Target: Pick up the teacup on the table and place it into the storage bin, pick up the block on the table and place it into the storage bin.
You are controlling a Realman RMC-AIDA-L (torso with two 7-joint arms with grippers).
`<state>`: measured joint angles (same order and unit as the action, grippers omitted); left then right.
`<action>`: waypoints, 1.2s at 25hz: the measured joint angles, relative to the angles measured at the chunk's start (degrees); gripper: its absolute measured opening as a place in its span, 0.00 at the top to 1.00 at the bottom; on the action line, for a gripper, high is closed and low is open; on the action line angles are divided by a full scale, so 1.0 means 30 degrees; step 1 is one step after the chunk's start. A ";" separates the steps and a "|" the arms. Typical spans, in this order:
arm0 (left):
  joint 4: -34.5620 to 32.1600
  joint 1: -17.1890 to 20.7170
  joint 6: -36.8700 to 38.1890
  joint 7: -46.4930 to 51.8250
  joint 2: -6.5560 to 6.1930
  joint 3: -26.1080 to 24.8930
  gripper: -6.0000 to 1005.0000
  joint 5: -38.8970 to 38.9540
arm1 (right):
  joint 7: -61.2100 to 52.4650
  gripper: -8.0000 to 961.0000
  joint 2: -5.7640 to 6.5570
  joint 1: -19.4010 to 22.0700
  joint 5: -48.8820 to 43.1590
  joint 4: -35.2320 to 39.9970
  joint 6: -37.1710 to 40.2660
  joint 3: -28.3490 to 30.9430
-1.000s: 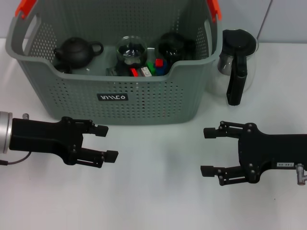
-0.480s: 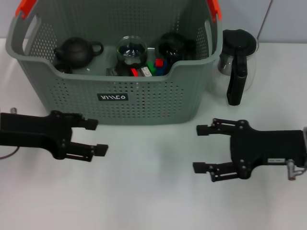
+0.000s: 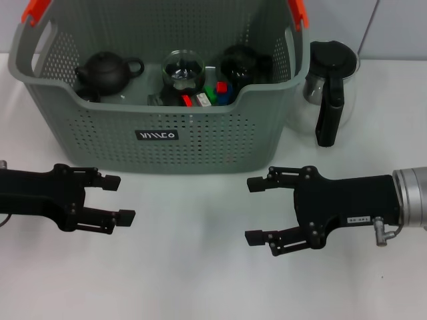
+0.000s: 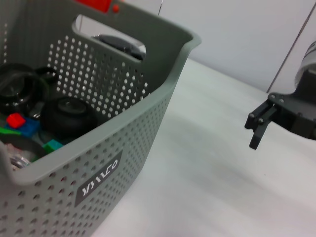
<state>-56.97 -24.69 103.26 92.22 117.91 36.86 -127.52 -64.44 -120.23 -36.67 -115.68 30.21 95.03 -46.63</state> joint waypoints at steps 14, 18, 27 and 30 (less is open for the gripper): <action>-0.0015 -0.0118 -0.0053 0.0062 0.0111 0.0069 0.16 -0.0063 | 0.0031 0.05 0.0000 0.0061 0.0009 -0.0136 0.0029 -0.0044; -0.0020 -0.0167 0.0094 0.0068 0.0338 0.0102 0.16 0.0009 | -0.0009 0.05 0.0070 0.0205 0.0006 -0.0119 0.0190 -0.0020; -0.0053 -0.0893 -0.0403 0.0059 0.1009 0.0667 0.16 -0.0399 | -0.0041 0.05 0.0371 0.1399 0.0027 0.0323 0.0626 0.0793; -0.0052 -0.0900 -0.0378 0.0097 0.0963 0.0640 0.16 -0.0406 | -0.0014 0.05 0.0389 0.1419 0.0029 0.0328 0.0663 0.0832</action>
<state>-57.13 -27.39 102.12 92.51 120.80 38.78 -128.74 -64.49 -119.07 -32.41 -115.59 31.19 97.02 -44.14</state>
